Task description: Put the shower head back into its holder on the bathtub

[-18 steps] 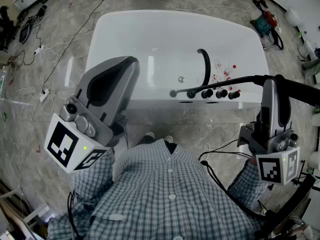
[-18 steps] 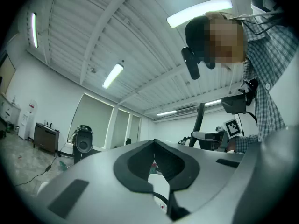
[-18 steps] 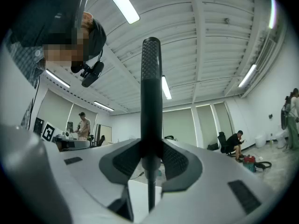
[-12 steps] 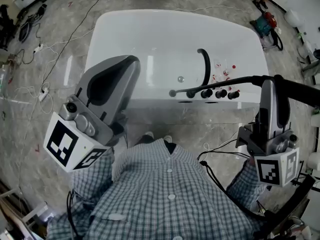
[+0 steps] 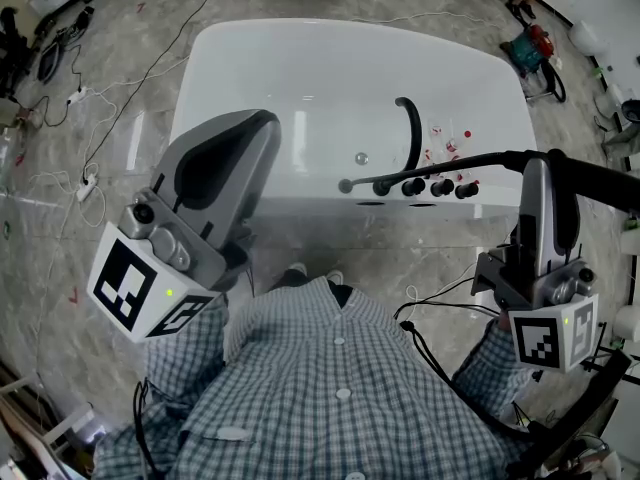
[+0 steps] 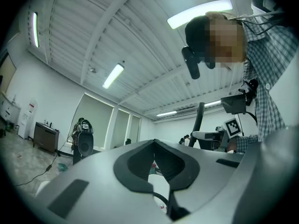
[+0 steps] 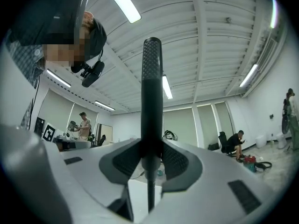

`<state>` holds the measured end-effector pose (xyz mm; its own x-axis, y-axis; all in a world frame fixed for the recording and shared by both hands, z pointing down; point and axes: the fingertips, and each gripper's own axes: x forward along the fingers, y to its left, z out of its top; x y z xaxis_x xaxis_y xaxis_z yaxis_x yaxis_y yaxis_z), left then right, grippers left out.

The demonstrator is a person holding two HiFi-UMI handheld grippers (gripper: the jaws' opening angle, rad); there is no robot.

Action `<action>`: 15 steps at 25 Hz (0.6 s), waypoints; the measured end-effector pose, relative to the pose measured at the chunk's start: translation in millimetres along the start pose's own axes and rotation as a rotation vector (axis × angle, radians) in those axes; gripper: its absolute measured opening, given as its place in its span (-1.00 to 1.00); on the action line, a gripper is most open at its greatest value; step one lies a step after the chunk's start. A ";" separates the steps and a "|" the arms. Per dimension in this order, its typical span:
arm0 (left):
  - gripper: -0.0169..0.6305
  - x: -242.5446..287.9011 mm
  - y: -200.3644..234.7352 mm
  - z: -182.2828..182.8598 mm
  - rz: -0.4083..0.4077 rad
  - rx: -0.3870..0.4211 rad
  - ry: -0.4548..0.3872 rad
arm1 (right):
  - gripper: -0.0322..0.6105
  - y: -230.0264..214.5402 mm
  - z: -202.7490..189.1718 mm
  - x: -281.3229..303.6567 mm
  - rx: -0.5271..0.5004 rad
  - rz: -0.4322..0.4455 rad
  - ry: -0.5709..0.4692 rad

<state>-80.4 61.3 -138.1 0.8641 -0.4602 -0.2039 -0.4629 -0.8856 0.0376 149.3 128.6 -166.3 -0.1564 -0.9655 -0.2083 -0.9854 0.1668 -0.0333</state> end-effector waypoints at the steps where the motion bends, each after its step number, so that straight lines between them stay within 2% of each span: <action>1: -0.92 0.2 -0.2 -1.2 0.000 -0.001 0.001 | -0.48 -1.1 -0.8 -0.5 0.000 -0.003 0.001; 15: -0.92 -5.0 -2.3 -7.5 -0.003 -0.016 0.011 | -0.48 2.8 -14.0 0.4 0.023 0.005 0.036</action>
<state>-82.2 65.2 -129.8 0.8675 -0.4585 -0.1928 -0.4574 -0.8877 0.0530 145.5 125.9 -152.8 -0.1643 -0.9710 -0.1737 -0.9829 0.1761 -0.0546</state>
